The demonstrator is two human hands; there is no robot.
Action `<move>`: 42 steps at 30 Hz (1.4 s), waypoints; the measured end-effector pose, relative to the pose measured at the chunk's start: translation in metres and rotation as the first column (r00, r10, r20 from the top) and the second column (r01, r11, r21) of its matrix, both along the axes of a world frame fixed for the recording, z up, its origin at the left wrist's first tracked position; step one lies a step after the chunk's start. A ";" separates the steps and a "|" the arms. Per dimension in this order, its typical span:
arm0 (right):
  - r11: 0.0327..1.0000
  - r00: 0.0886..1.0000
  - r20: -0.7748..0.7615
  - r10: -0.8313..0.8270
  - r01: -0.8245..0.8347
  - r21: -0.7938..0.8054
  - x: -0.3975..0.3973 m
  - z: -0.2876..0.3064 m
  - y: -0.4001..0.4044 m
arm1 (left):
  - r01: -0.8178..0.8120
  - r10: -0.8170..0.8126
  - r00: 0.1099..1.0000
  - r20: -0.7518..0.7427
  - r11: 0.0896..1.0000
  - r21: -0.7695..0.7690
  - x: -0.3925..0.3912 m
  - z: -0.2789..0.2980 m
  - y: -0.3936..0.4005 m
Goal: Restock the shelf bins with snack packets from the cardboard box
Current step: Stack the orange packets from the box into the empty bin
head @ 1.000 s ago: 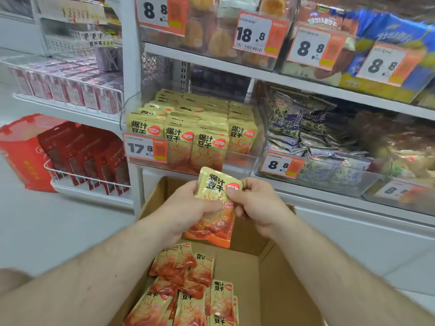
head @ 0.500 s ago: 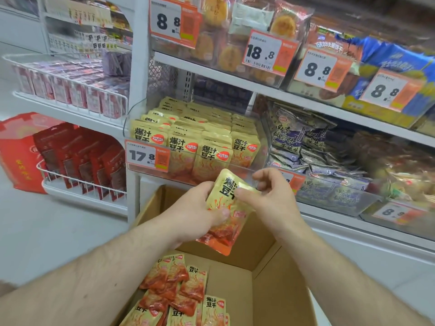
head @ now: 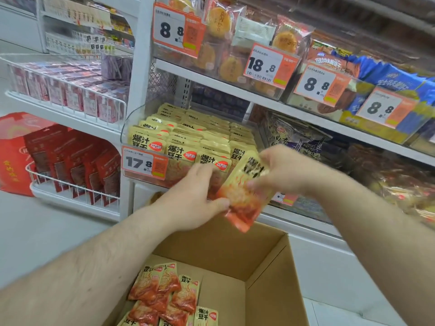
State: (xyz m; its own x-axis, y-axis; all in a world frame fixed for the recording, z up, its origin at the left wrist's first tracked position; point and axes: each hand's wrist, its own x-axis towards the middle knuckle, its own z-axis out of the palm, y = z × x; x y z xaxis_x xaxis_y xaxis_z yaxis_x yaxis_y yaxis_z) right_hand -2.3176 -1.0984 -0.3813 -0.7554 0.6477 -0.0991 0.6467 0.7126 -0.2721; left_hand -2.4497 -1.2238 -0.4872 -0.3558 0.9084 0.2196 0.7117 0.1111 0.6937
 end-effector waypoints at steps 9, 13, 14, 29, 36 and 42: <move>0.950 0.949 0.261 -0.179 0.097 0.298 -0.069 0.049 0.050 | -0.149 0.072 0.890 -0.450 0.979 -0.138 -0.027 -0.016 0.016; 0.930 0.907 0.392 -0.152 -0.002 0.367 -0.093 0.034 0.057 | -0.132 0.056 0.914 -0.401 0.978 -0.164 -0.032 -0.022 0.020; 0.928 0.902 0.410 -0.138 -0.027 0.371 -0.097 0.027 0.060 | -0.133 0.057 0.912 -0.407 0.978 -0.162 -0.033 -0.024 0.021; 0.642 0.938 0.345 -0.025 -0.250 0.725 -0.083 -0.067 0.094 | -0.115 0.043 0.930 -0.365 0.977 -0.177 -0.035 -0.029 0.020; 0.580 0.950 0.307 -0.058 -0.218 0.785 -0.087 -0.083 0.090 | -0.111 0.032 0.926 -0.376 0.976 -0.188 -0.036 -0.030 0.018; 0.604 0.962 0.271 -0.040 -0.193 0.774 -0.084 -0.083 0.094 | -0.095 0.027 0.945 -0.326 0.976 -0.196 -0.034 -0.023 0.017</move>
State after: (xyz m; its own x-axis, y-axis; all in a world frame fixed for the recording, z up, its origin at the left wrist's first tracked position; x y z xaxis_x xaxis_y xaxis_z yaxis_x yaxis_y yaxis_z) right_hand -2.4015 -1.0048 -0.4645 -0.8321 0.5004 0.2392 0.5374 0.6208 0.5708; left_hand -2.4839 -1.2071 -0.5100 -0.3539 0.9246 0.1408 0.8791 0.2775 0.3875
